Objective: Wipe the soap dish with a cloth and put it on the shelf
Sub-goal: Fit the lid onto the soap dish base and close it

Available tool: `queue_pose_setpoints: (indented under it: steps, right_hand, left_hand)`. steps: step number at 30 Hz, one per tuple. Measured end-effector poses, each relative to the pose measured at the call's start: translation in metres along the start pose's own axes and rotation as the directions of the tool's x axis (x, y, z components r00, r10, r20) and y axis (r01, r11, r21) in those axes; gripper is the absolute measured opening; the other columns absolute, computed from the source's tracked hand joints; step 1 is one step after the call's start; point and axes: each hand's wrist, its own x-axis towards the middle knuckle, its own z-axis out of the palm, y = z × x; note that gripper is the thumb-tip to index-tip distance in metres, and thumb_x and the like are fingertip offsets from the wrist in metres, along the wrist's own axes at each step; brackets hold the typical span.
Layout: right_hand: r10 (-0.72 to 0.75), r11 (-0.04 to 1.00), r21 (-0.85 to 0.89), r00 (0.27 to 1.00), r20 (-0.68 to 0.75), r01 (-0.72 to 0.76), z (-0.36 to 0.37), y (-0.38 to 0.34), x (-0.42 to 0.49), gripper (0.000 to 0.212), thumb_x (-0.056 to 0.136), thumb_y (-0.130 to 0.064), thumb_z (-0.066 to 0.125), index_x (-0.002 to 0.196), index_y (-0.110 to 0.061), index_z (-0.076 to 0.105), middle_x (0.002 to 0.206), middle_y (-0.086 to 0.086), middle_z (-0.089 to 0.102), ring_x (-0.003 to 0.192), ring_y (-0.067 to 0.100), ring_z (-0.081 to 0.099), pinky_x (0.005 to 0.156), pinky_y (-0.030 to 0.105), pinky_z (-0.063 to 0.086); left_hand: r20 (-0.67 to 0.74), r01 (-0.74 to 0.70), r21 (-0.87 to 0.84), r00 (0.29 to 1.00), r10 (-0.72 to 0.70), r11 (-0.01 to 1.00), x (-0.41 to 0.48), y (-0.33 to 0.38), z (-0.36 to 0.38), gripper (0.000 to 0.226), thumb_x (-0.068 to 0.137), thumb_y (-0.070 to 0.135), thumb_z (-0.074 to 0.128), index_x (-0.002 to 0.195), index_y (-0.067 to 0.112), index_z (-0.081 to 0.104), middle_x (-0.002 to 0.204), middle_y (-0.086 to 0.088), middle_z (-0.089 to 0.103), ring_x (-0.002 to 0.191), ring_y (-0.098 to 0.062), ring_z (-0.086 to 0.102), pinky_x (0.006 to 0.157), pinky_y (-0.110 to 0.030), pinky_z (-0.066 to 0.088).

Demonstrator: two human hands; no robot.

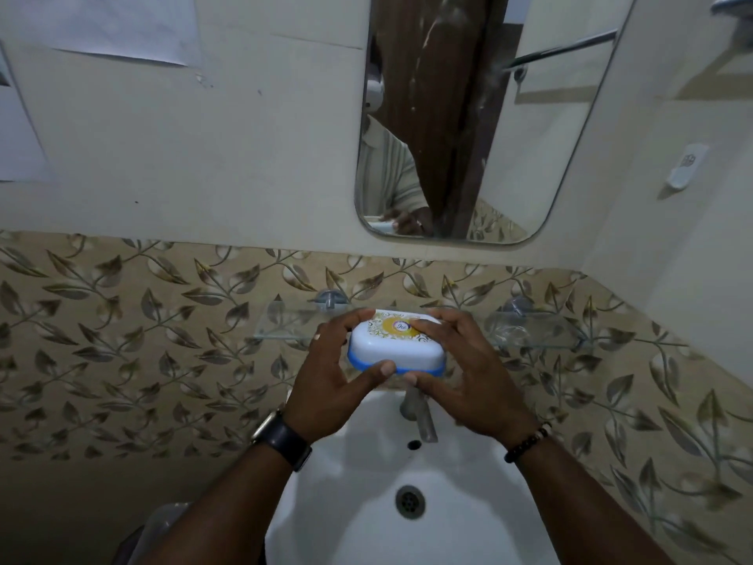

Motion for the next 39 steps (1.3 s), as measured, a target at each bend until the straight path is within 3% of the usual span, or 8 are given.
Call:
queue_pose_setpoints:
  steps: [3,10,13,15,19,22,28,39]
  right_hand:
    - [0.0,1.0,-0.03,1.0,-0.012,0.0,0.0,0.027,0.019,0.061,0.086,-0.043,0.074,0.14,-0.023,0.053,0.143,0.0,0.044,0.133,0.003,0.04,0.103,0.007,0.036]
    - [0.058,0.997,-0.061,0.998,0.012,-0.057,0.012,0.086,0.052,0.061,0.086,-0.028,0.077,0.141,-0.028,0.052,0.152,0.001,0.042,0.14,0.01,0.036,0.104,0.003,0.025]
    - [0.073,0.995,-0.07,0.997,0.0,-0.072,0.014,0.108,0.058,0.06,0.086,-0.028,0.077,0.14,-0.025,0.052,0.15,0.002,0.044,0.133,0.002,0.034,0.105,0.015,0.034]
    - [0.11,0.99,-0.086,0.994,0.018,-0.108,0.014,0.122,0.06,0.061,0.085,-0.029,0.077,0.141,-0.025,0.051,0.15,0.004,0.044,0.134,0.007,0.038,0.102,0.02,0.037]
    - [0.215,0.972,-0.117,0.973,0.088,-0.204,0.014,0.147,0.058,0.064,0.086,-0.029,0.077,0.143,-0.026,0.048,0.152,0.004,0.041,0.136,0.022,0.044,0.102,0.022,0.037]
    - [0.261,0.961,-0.12,0.961,0.09,-0.25,0.016,0.157,0.056,0.063,0.088,-0.032,0.074,0.145,-0.028,0.047,0.156,0.003,0.037,0.14,0.021,0.04,0.106,0.021,0.033]
    - [0.302,0.951,-0.099,0.951,0.07,-0.294,0.02,0.16,0.055,0.064,0.09,-0.034,0.071,0.147,-0.032,0.044,0.161,0.0,0.031,0.142,0.019,0.037,0.11,0.027,0.035]
    - [0.315,0.949,-0.023,0.948,0.039,-0.315,0.022,0.158,0.05,0.074,0.085,-0.036,0.073,0.15,-0.03,0.037,0.16,0.001,0.03,0.142,0.018,0.036,0.11,0.028,0.039]
  left_hand:
    - [-0.001,-0.049,0.134,0.999,0.049,0.99,0.03,-0.008,0.01,0.063,0.081,0.05,0.075,0.135,0.029,0.05,0.131,0.009,0.059,0.119,-0.009,0.057,0.096,-0.038,0.053]
    - [-0.02,-0.056,0.312,0.998,0.065,0.949,0.078,-0.033,0.041,0.066,0.08,0.052,0.074,0.134,0.019,0.054,0.133,0.0,0.061,0.111,-0.008,0.054,0.086,-0.005,0.038]
    - [0.013,-0.055,0.377,0.998,0.054,0.924,0.095,-0.041,0.055,0.067,0.08,0.053,0.073,0.133,0.018,0.054,0.131,-0.003,0.063,0.11,-0.018,0.062,0.085,-0.023,0.052]
    - [0.047,-0.056,0.435,0.998,0.04,0.899,0.104,-0.043,0.064,0.067,0.08,0.055,0.073,0.133,0.02,0.052,0.128,-0.002,0.063,0.107,-0.02,0.064,0.083,-0.031,0.056]
    - [0.104,-0.031,0.531,0.994,-0.029,0.847,0.115,-0.049,0.082,0.069,0.082,0.053,0.072,0.138,0.021,0.049,0.134,-0.003,0.06,0.111,-0.02,0.062,0.089,-0.033,0.055]
    - [0.141,-0.011,0.595,0.986,-0.09,0.804,0.116,-0.053,0.089,0.07,0.087,0.054,0.065,0.145,0.022,0.043,0.143,-0.003,0.053,0.117,-0.021,0.059,0.095,-0.036,0.054]
    - [0.118,-0.023,0.646,0.99,-0.07,0.763,0.113,-0.059,0.091,0.071,0.088,0.061,0.058,0.146,0.023,0.043,0.145,-0.004,0.053,0.117,-0.024,0.06,0.095,-0.039,0.054]
    - [0.113,-0.048,0.616,0.993,-0.027,0.786,0.109,-0.064,0.09,0.083,0.085,0.063,0.062,0.15,0.019,0.036,0.147,-0.006,0.049,0.121,-0.023,0.057,0.095,-0.038,0.054]
